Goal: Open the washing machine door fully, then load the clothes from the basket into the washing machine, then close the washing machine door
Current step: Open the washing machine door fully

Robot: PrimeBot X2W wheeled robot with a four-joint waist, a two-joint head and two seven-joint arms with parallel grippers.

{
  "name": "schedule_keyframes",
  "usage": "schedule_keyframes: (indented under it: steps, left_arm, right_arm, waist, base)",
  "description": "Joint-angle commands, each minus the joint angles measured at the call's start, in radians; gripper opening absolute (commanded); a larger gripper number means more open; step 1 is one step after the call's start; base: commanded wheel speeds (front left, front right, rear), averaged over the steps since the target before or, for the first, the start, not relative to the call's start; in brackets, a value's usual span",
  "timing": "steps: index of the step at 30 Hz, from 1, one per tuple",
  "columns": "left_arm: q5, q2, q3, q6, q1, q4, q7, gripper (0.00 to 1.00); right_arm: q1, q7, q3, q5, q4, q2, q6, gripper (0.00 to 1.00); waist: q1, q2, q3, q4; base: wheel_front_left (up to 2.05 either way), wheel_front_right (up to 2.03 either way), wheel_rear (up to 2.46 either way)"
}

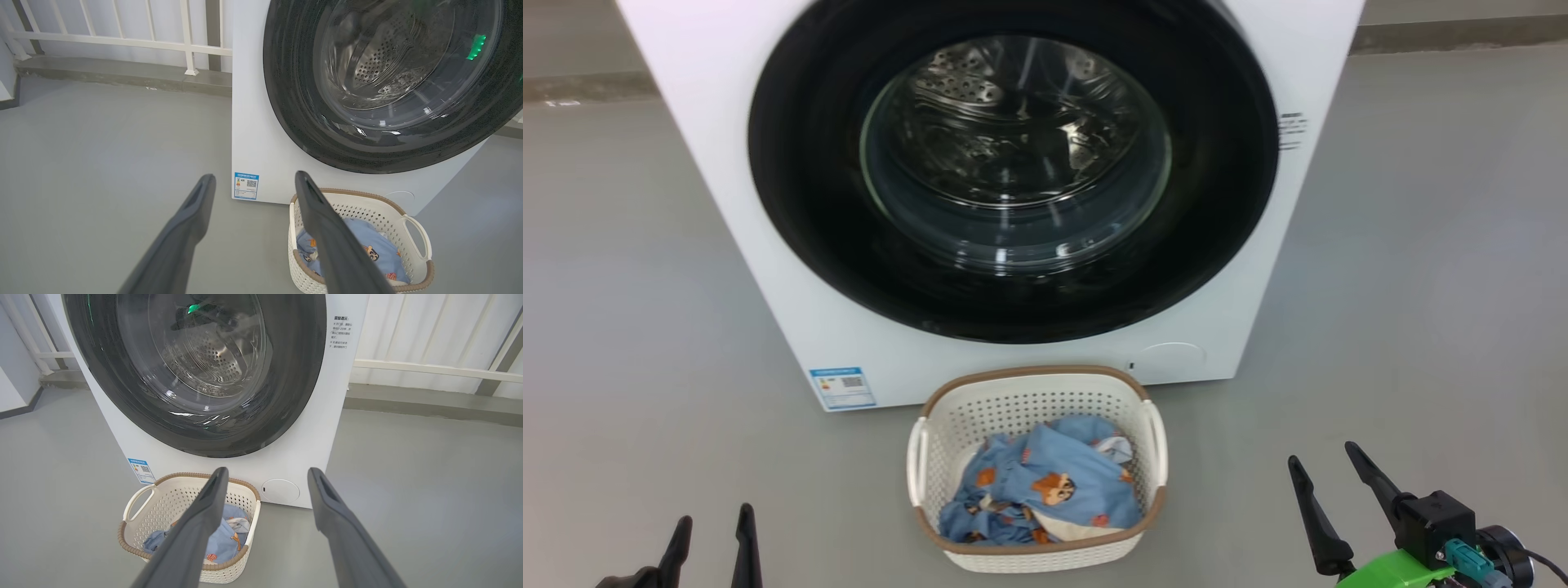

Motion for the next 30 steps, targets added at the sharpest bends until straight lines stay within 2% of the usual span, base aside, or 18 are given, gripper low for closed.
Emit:
schedule_keyframes:
  steps: [1, 16, 22, 30]
  left_arm:
    - [0.008, 0.013, 0.035, -0.003, -0.039, -0.019, -0.012, 1.00]
    - [0.004, 0.005, 0.044, -0.003, -0.038, -0.036, -0.012, 1.00]
    - [0.002, 0.006, 0.041, -0.003, -0.038, -0.036, -0.012, 1.00]
    - [0.000, 0.007, 0.039, -0.003, -0.034, -0.043, -0.012, 1.00]
  right_arm:
    - [-0.037, -0.013, 0.020, 0.002, -0.021, -0.008, -0.001, 1.00]
    - [-0.035, -0.013, 0.021, 0.012, -0.021, -0.002, -0.001, 1.00]
    - [-0.034, -0.013, 0.021, 0.015, -0.027, 0.001, -0.001, 1.00]
    - [-0.035, -0.013, 0.022, 0.014, -0.037, 0.001, -0.001, 1.00]
  waist:
    - [0.0000, -0.0001, 0.000, 0.000]
    - [0.0000, -0.0001, 0.001, -0.006]
    - [0.0000, -0.0001, 0.001, -0.005]
    - [0.0000, -0.0001, 0.001, -0.003]
  base:
    - [1.14, 1.14, -2.29]
    - [1.12, 1.12, -2.25]
    - [0.49, 0.49, -0.99]
    - [0.05, 0.05, -0.11]
